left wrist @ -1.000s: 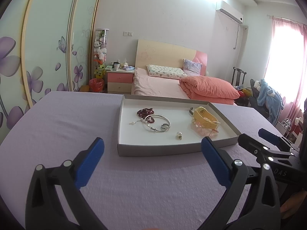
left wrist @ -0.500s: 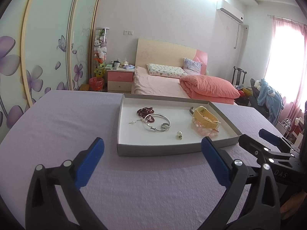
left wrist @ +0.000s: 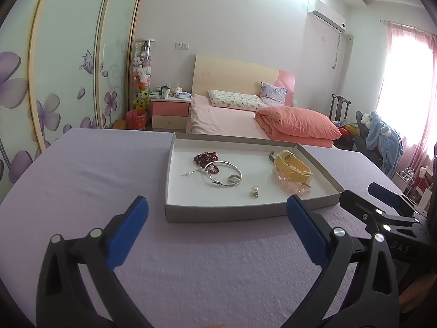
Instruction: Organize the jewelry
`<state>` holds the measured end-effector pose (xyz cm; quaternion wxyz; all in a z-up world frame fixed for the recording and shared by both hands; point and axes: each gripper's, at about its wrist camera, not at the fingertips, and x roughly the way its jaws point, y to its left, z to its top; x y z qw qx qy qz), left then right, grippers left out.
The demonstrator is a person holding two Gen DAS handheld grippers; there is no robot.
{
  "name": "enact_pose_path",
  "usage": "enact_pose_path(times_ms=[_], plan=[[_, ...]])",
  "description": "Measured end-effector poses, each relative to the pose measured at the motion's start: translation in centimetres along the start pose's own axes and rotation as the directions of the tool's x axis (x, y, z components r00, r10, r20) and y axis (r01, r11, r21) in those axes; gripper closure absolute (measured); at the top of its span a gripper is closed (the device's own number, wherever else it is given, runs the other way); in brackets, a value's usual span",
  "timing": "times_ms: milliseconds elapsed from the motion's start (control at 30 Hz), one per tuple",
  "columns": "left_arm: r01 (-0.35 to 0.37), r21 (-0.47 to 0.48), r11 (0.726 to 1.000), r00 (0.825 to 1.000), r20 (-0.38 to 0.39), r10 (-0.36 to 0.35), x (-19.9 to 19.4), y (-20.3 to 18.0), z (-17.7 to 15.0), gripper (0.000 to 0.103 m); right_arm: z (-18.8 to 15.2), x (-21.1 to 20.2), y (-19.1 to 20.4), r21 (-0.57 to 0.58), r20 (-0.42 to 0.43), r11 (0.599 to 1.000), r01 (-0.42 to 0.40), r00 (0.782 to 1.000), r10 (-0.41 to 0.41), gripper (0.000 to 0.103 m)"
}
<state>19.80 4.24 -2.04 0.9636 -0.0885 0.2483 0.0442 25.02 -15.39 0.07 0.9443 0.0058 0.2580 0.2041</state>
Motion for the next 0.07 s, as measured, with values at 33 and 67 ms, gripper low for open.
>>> enact_pose_path(times_ms=[33, 67], plan=[[0.000, 0.000, 1.000, 1.000, -0.001, 0.000, 0.08, -0.06, 0.17, 0.002, -0.01, 0.00, -0.05, 0.000, 0.000, 1.000, -0.001, 1.000, 0.001, 0.001], [0.001, 0.001, 1.000, 1.000, -0.002, -0.001, 0.07, -0.06, 0.15, 0.002, 0.00, -0.01, -0.02, 0.000, 0.000, 1.000, 0.000, 1.000, 0.000, 0.001]])
